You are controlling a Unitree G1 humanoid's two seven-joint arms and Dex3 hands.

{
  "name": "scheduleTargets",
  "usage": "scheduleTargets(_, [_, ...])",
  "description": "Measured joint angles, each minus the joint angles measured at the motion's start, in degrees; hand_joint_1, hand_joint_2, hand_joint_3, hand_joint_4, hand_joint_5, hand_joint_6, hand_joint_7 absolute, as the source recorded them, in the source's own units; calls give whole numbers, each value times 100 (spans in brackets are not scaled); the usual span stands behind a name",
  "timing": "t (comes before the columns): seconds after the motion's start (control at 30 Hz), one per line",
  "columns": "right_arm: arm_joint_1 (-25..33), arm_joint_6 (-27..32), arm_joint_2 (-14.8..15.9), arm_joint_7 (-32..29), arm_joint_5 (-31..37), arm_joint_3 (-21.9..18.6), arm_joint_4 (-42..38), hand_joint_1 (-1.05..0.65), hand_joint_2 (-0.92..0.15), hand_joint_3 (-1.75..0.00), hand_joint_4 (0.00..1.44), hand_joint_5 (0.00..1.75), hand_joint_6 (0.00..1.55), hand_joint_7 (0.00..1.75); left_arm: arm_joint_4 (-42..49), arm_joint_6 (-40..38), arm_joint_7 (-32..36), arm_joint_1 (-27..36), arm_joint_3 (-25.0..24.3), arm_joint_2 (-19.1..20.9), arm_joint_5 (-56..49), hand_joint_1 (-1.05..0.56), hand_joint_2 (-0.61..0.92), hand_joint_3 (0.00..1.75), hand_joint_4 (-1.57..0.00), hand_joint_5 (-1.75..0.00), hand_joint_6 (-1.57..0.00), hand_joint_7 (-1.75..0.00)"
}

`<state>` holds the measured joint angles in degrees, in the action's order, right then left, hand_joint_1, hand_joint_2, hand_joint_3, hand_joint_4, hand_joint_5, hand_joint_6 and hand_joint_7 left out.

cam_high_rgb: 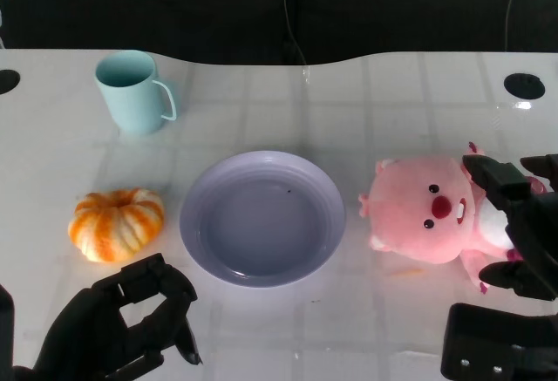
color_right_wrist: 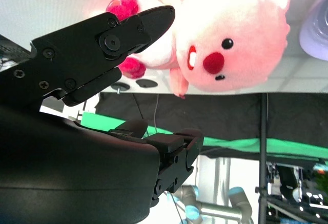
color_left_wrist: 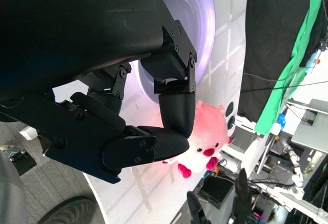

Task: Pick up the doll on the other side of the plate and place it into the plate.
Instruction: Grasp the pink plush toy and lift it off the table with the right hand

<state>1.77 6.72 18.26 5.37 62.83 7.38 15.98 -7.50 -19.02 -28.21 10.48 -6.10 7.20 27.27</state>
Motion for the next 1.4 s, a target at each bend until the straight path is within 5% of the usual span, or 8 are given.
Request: scheduleTargets(1.4, [-2018,549,201,-288,-605,1054,-3290,-67,-87,0,5,32,22,1,-102,-34,0,94,6,-1,36,-52,73,57,-75,-165,-74,-127])
